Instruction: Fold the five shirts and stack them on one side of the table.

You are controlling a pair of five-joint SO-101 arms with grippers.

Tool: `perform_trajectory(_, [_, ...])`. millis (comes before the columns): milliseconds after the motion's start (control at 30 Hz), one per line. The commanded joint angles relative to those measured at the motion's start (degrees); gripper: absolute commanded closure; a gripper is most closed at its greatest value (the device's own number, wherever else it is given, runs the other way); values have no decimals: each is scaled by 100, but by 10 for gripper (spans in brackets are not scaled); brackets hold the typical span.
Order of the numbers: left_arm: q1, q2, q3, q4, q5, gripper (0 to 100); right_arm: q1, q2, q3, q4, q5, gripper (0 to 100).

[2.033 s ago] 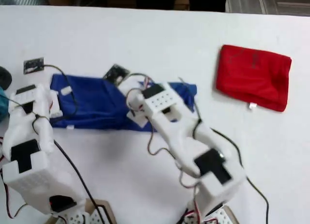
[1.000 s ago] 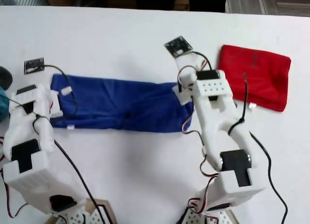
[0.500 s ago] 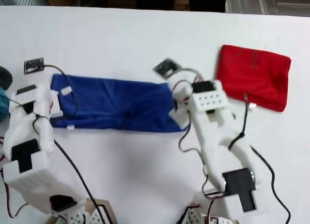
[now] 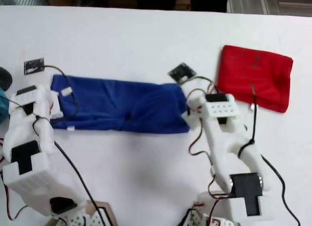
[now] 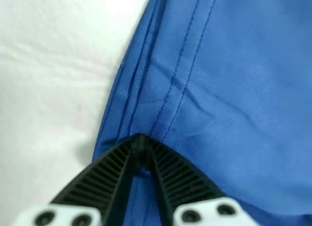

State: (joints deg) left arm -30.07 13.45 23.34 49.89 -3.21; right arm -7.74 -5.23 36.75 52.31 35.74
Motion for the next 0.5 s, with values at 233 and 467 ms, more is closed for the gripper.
perform_trajectory(233, [97,-123,13,-123,18,974,110,-312,-536,391,105,979])
perform_trajectory(467, [97,-123,13,-123,18,974,-444,-1393,-914,532,-941,979])
